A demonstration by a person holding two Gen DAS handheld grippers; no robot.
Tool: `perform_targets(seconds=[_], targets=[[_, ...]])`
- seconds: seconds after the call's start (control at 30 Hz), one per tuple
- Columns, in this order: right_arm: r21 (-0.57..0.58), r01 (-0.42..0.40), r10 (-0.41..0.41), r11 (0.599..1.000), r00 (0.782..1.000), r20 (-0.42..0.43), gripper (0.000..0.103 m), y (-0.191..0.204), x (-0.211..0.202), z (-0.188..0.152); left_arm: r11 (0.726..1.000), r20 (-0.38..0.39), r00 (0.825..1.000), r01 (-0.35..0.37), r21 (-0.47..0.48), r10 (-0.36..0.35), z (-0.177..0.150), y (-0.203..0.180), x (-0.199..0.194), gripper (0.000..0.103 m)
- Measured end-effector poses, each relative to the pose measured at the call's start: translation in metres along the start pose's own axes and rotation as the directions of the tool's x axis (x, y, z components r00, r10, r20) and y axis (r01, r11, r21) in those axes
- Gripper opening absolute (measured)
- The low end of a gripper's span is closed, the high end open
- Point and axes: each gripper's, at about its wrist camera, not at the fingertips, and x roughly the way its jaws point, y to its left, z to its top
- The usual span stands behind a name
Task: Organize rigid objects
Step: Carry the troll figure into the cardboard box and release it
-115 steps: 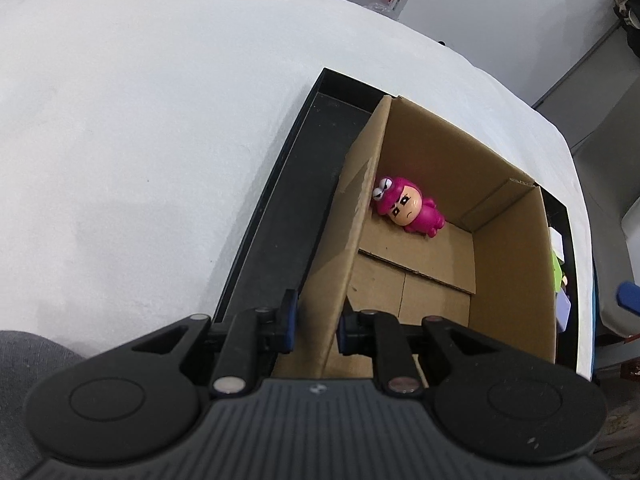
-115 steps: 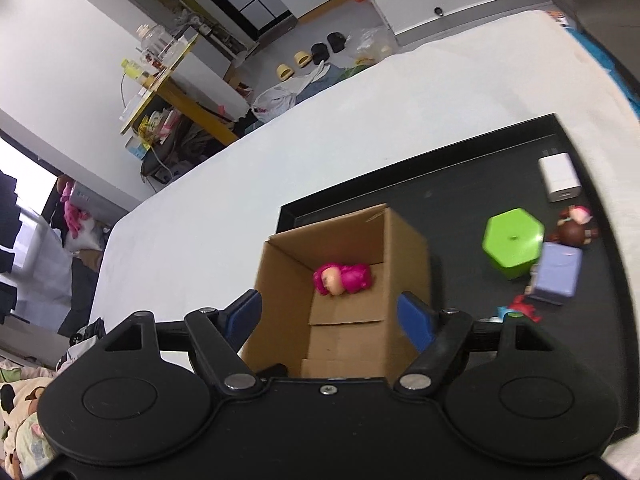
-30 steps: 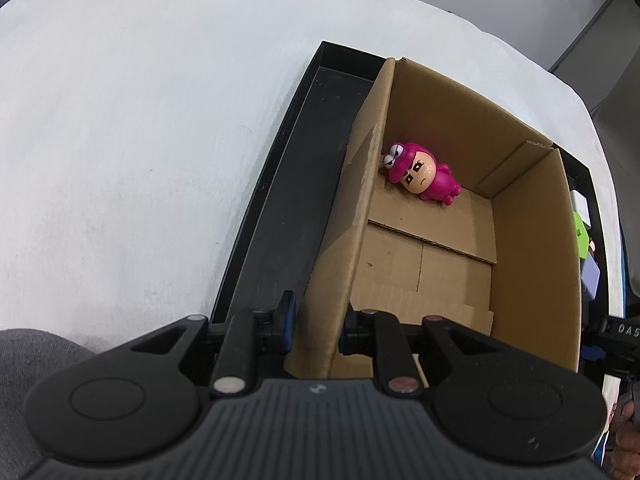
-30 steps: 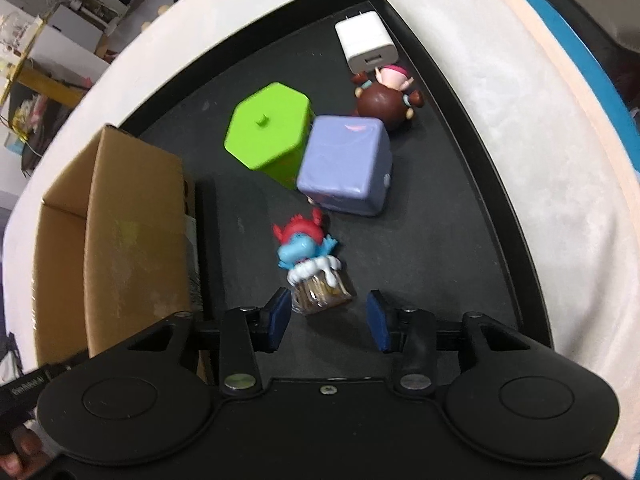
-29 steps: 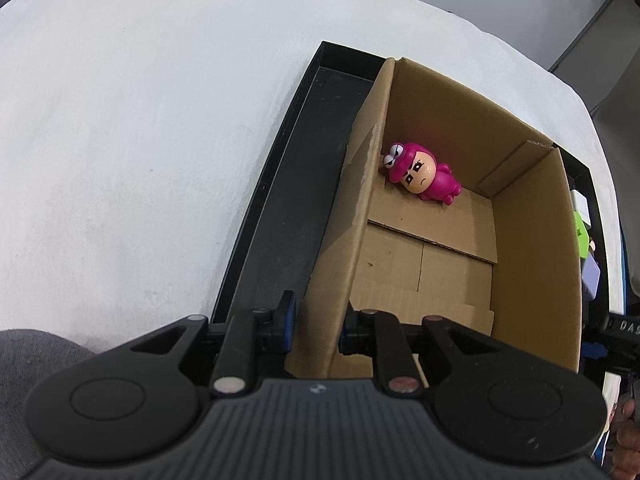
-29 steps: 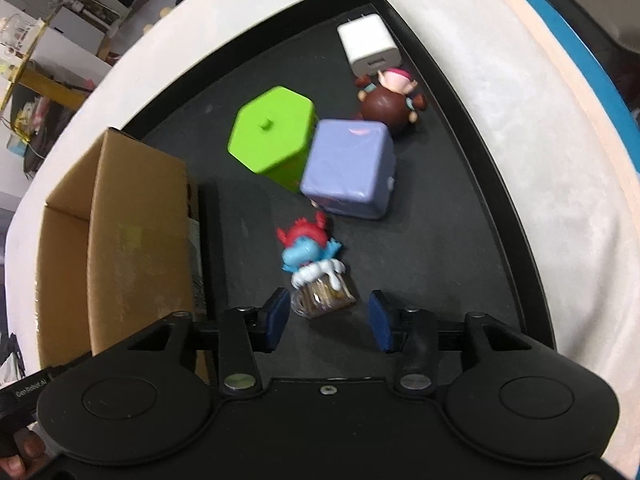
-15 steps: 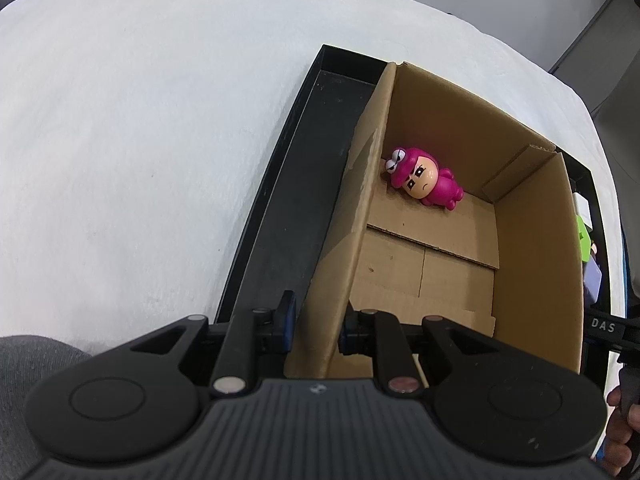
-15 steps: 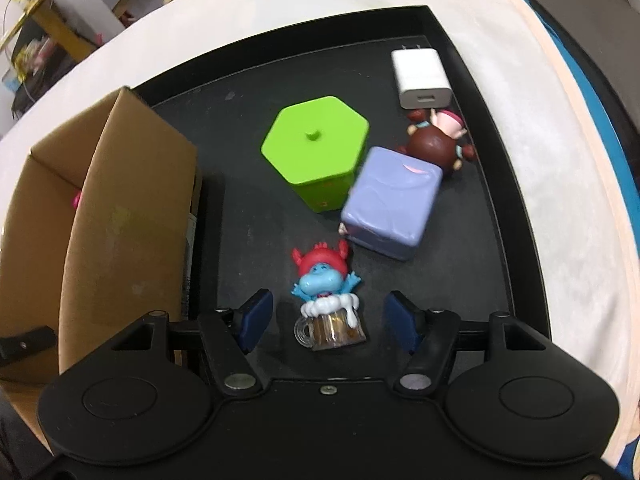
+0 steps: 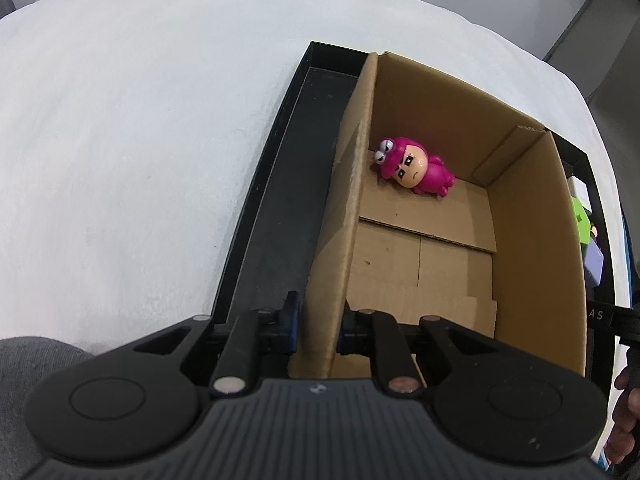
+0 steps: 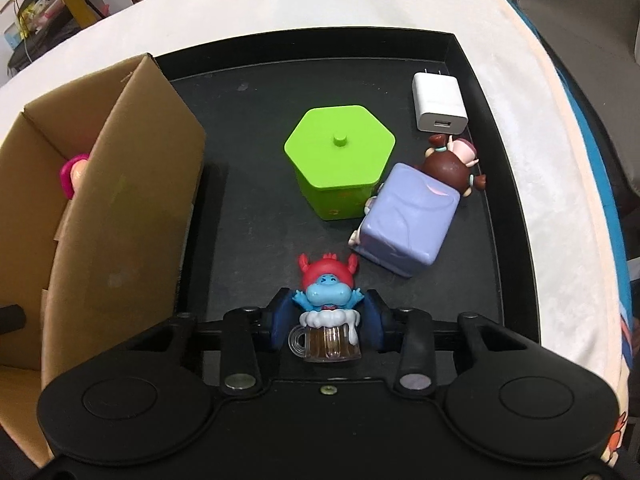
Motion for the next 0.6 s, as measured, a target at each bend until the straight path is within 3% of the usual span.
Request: perform_targets(seconds=[0.6], targets=[[0.004,-0.092,0.091,0.996,0.992,0.088,0.038,0.001,-0.047,-0.008,1.0,0.019,1.0,0.002,-0.008,-0.002,-0.008,0.001,-0.004,0.015]])
